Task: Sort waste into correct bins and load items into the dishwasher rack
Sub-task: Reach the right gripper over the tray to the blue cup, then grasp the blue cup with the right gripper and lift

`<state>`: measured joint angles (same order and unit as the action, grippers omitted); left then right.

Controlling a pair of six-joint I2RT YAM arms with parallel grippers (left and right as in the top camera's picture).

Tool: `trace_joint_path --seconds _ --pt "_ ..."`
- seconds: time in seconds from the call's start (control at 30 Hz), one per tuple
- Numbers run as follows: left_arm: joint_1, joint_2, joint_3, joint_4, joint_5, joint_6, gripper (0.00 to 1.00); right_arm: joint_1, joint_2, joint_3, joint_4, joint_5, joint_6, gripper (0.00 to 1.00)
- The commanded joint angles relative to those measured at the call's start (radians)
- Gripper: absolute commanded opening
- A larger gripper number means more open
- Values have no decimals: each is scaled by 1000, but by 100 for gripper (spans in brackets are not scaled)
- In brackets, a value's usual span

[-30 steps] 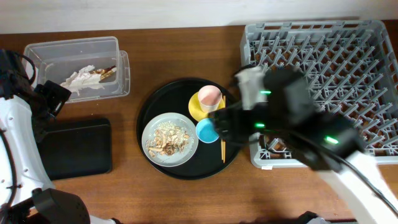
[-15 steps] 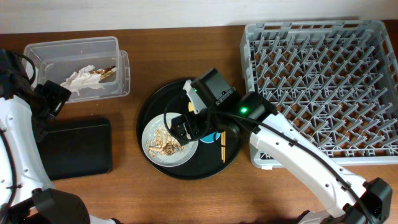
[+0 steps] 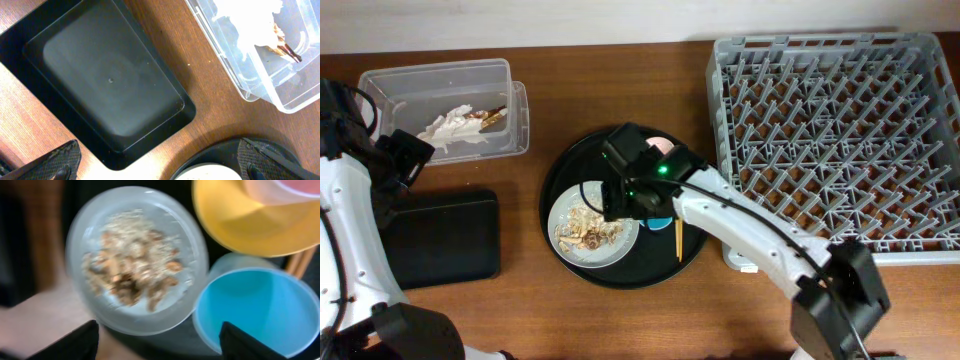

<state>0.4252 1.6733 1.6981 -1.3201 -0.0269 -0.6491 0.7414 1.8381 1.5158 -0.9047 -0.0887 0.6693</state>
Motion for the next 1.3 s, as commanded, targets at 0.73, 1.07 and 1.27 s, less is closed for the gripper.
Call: trace_joint_path --seconds 0.73,1.07,1.27 --pt "6 -17 4 1 -7 -10 99 26 84 -9 3 198 134 49" --pt "6 -17 4 1 -7 -10 99 38 84 -38 27 209 134 49" --pt "6 -17 4 1 -7 -10 99 42 84 -39 27 209 134 45"
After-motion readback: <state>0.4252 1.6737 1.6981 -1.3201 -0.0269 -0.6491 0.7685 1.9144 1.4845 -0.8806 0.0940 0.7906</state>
